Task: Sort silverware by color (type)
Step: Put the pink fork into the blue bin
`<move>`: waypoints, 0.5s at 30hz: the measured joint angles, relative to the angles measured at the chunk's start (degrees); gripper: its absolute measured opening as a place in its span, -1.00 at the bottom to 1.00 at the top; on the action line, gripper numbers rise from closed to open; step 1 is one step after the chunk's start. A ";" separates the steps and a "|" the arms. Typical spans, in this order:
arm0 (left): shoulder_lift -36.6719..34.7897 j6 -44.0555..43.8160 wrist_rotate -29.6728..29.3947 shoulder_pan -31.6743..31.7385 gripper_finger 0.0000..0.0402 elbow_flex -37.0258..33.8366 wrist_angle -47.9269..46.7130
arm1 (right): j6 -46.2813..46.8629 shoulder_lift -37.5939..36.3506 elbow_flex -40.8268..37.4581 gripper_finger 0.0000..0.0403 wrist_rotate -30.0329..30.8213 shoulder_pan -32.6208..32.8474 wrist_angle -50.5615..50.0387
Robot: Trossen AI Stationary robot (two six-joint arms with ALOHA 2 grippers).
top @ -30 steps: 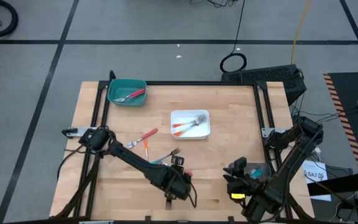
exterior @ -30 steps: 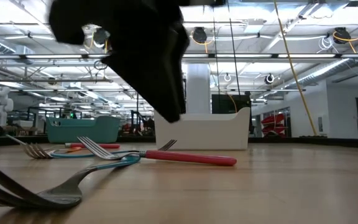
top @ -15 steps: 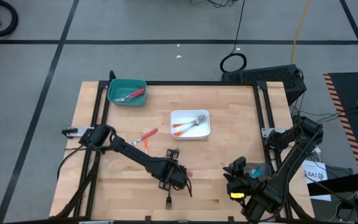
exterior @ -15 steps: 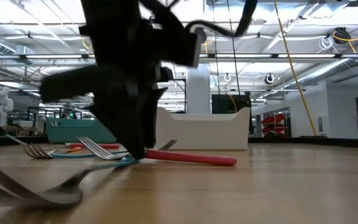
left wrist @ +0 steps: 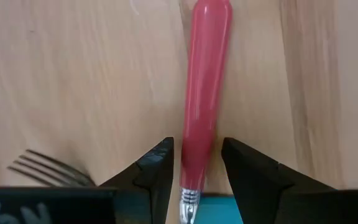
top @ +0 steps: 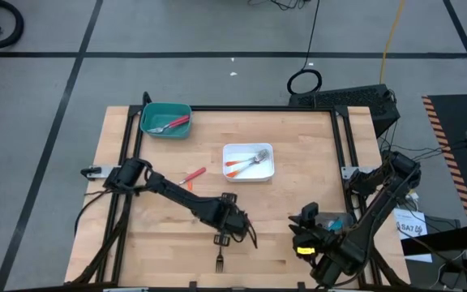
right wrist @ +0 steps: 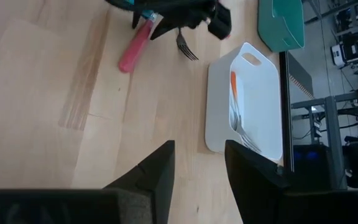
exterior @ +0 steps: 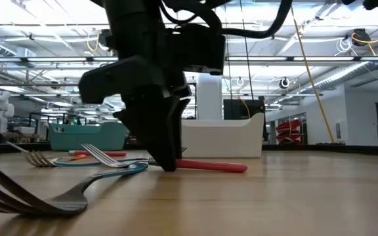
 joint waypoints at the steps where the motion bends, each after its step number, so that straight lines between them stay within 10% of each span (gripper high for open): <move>1: 0.02 -0.02 0.95 0.36 -0.25 0.00 0.21 | -0.40 0.00 0.00 -0.34 0.01 -0.18 0.30; 15: 0.22 -1.00 1.78 0.85 -0.73 0.02 0.71 | -3.50 0.00 0.00 -0.34 0.03 -2.65 1.20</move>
